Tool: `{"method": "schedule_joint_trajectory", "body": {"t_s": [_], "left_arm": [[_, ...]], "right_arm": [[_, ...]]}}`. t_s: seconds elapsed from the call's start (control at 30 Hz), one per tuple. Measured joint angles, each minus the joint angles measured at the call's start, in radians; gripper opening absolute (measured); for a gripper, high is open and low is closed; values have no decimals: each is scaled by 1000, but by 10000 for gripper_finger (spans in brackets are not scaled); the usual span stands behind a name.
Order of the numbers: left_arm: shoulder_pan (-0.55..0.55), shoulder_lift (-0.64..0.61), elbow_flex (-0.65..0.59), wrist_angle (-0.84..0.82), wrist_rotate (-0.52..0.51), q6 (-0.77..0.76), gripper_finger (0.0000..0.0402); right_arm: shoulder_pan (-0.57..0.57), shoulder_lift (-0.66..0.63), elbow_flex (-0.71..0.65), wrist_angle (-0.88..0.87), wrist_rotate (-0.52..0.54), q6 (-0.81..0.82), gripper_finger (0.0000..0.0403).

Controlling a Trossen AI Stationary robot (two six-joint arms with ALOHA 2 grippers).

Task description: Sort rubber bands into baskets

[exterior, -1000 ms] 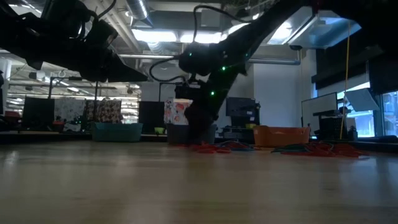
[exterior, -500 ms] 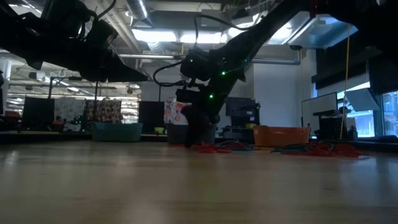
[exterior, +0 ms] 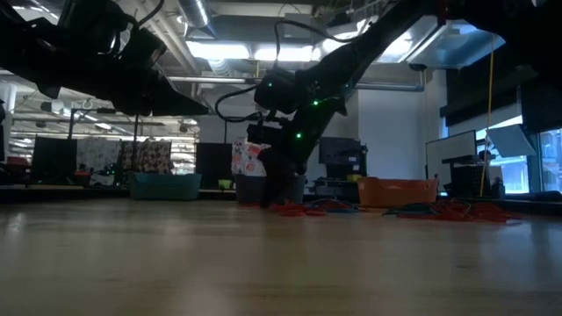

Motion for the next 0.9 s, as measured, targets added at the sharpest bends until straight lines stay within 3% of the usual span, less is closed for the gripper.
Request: {"method": "schedule_joint_trajectory", "body": {"t_s": [0.47, 0.9], "left_arm": [[0, 0, 0, -1, 0, 4, 5], [0, 0, 0, 0, 0, 4, 5]], "right_arm": [[30, -165, -1, -10, 90, -50, 4], [-37, -302, 0, 35, 268, -103, 1]]}}
